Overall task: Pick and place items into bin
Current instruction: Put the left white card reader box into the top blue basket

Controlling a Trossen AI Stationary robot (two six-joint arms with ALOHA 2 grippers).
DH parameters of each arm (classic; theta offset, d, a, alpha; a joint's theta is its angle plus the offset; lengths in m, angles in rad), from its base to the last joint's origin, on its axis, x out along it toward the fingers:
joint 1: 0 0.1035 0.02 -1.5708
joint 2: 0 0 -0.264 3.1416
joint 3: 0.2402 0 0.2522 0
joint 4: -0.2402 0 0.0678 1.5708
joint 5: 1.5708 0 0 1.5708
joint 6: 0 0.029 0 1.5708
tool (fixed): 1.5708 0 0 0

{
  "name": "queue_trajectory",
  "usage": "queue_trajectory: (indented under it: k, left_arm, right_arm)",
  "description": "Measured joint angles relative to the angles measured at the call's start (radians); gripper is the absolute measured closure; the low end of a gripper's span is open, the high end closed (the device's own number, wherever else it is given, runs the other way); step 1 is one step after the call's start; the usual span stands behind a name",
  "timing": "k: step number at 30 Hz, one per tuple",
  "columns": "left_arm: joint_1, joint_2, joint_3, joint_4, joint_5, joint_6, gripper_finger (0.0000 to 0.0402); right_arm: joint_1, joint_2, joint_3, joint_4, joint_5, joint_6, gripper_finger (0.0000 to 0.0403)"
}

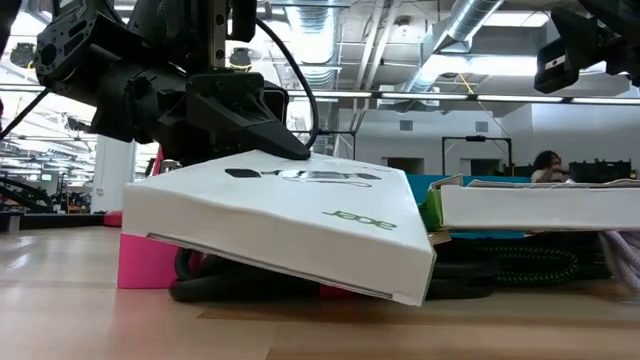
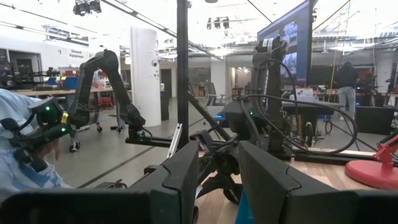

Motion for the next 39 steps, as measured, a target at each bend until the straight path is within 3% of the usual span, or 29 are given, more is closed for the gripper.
queue_trajectory:
  k: [31, 39]
  left_arm:
    - [-0.001, -0.144, 0.000, -0.126, 0.004, 0.020, 0.0360]
    - [-0.013, -0.277, 0.000, -0.240, -0.098, 0.164, 0.0360]
  right_arm:
    - [0.000, 0.000, 0.000, 0.000, 0.000, 0.000, 0.0294]
    - [0.000, 0.000, 0.000, 0.000, 0.000, 0.000, 0.0294]
